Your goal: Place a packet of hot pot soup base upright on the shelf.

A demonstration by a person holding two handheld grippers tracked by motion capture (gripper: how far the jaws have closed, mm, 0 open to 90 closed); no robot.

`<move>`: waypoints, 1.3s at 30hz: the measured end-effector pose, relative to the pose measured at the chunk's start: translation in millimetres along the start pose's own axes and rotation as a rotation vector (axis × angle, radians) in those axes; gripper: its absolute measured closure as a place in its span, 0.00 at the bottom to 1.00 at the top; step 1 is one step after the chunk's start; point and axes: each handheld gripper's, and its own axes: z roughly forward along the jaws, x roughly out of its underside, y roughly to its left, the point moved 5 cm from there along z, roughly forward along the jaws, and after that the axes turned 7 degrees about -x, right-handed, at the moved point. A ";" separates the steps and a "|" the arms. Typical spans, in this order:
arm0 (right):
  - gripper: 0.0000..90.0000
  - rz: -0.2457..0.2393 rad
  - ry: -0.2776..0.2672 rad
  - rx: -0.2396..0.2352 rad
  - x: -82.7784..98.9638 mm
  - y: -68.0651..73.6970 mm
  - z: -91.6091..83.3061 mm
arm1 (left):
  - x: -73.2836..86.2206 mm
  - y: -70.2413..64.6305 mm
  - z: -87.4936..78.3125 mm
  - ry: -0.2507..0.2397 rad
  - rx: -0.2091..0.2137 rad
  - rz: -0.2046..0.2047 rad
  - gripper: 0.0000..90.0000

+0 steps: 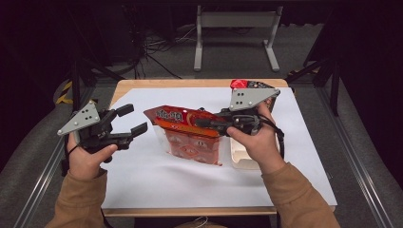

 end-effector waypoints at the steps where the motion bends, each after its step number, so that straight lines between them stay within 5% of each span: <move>1: 1.00 -0.004 0.002 0.008 -3.1 -1.1 -3.3 | 0.4 0.2 0.0 0.005 -0.001 -0.004 0.23; 20: 1.00 -0.026 -0.002 0.061 -32.1 -10.5 -45.4 | 12.6 8.9 8.6 0.083 -0.022 -0.013 0.13; 39: 1.00 -0.025 0.018 0.165 -32.8 -26.5 -89.2 | 21.7 17.6 11.1 0.132 -0.033 -0.049 0.10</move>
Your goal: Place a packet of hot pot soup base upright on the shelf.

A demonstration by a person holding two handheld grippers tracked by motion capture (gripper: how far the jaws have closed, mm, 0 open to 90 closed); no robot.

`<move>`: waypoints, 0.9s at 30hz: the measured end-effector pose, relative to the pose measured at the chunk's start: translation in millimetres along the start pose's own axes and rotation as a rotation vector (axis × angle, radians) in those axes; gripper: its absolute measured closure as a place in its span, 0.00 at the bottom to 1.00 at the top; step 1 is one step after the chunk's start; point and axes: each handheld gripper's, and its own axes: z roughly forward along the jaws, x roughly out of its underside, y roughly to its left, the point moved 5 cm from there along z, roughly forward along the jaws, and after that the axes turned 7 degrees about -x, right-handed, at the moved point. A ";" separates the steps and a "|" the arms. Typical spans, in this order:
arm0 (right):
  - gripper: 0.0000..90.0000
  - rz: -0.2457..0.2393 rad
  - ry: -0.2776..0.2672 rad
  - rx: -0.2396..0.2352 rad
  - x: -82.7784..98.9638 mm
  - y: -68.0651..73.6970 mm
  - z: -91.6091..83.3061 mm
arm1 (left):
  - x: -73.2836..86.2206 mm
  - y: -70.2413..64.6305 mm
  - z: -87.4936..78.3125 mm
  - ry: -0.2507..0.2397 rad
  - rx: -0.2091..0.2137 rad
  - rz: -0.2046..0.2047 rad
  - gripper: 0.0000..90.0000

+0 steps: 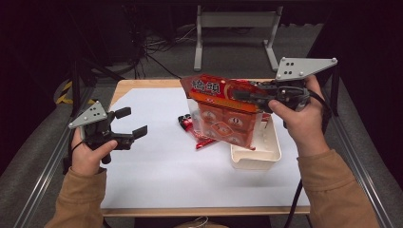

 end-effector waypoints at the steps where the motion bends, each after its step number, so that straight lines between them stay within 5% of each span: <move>1: 1.00 0.000 0.000 0.000 0.0 0.0 0.0 | 0.0 0.0 0.0 0.000 0.000 0.000 0.09; 27: 1.00 0.066 -0.017 0.161 21.6 -32.1 -35.5 | 11.8 13.3 3.8 0.043 0.003 -0.006 0.04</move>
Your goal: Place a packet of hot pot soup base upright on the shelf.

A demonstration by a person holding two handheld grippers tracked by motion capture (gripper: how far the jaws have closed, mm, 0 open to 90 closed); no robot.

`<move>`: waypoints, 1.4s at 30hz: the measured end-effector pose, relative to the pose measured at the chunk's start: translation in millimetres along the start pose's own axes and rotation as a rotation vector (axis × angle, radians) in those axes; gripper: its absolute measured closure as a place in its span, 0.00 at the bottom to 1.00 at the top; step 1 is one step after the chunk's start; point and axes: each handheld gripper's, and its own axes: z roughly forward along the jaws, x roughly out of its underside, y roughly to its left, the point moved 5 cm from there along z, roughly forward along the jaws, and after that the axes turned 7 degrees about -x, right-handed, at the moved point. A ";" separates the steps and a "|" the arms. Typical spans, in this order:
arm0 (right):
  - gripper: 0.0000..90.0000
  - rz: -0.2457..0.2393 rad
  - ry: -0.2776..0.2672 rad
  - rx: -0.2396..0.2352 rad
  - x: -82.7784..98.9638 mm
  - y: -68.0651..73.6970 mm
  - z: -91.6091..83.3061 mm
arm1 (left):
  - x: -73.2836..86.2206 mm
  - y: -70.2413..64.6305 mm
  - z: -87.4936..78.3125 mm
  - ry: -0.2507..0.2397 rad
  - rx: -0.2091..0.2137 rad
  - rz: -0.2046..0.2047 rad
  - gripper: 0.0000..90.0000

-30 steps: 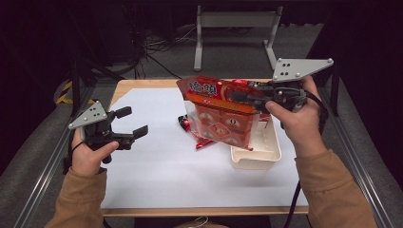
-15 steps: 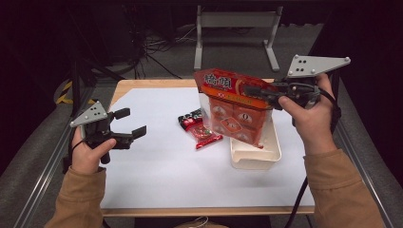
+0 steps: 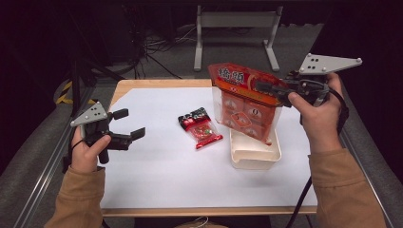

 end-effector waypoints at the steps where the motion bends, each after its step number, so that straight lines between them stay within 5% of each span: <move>1: 1.00 0.004 -0.002 0.002 0.8 -1.1 -0.7 | 0.4 0.2 0.0 0.000 0.003 -0.003 0.04; 42: 1.00 0.120 -0.007 0.128 64.0 -35.8 -2.8 | 10.9 7.7 8.0 0.045 0.016 -0.011 0.03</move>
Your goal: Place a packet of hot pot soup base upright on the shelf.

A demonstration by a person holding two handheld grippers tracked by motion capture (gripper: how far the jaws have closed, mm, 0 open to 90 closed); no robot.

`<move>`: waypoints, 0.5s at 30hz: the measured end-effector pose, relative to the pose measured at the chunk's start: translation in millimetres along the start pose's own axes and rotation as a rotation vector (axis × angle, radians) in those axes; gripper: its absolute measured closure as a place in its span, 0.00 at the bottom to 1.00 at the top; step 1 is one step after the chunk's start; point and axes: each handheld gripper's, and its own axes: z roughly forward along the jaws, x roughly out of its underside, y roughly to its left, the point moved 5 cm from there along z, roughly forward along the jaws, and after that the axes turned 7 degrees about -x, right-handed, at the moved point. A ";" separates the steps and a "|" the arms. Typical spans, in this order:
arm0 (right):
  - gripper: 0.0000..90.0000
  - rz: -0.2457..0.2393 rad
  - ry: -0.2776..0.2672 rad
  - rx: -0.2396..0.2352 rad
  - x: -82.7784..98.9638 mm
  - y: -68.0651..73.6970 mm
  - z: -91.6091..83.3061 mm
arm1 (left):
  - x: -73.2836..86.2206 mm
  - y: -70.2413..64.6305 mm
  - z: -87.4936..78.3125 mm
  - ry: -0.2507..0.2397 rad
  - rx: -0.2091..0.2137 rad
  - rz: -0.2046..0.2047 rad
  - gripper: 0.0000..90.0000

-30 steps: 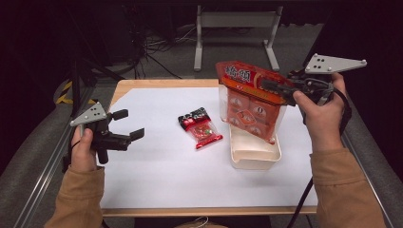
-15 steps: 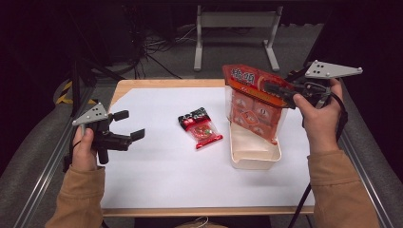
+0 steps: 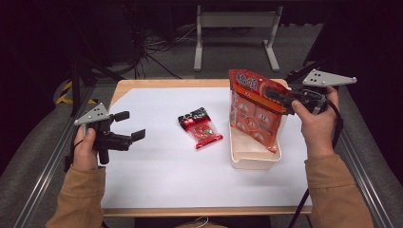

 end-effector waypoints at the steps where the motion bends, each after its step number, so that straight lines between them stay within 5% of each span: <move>1: 1.00 0.008 -0.003 -0.002 2.6 -1.1 0.5 | 0.1 -0.3 0.3 0.000 0.001 -0.004 0.03; 15: 1.00 0.038 -0.009 -0.001 20.3 -8.8 1.7 | 2.7 2.1 5.7 0.015 0.004 -0.008 0.03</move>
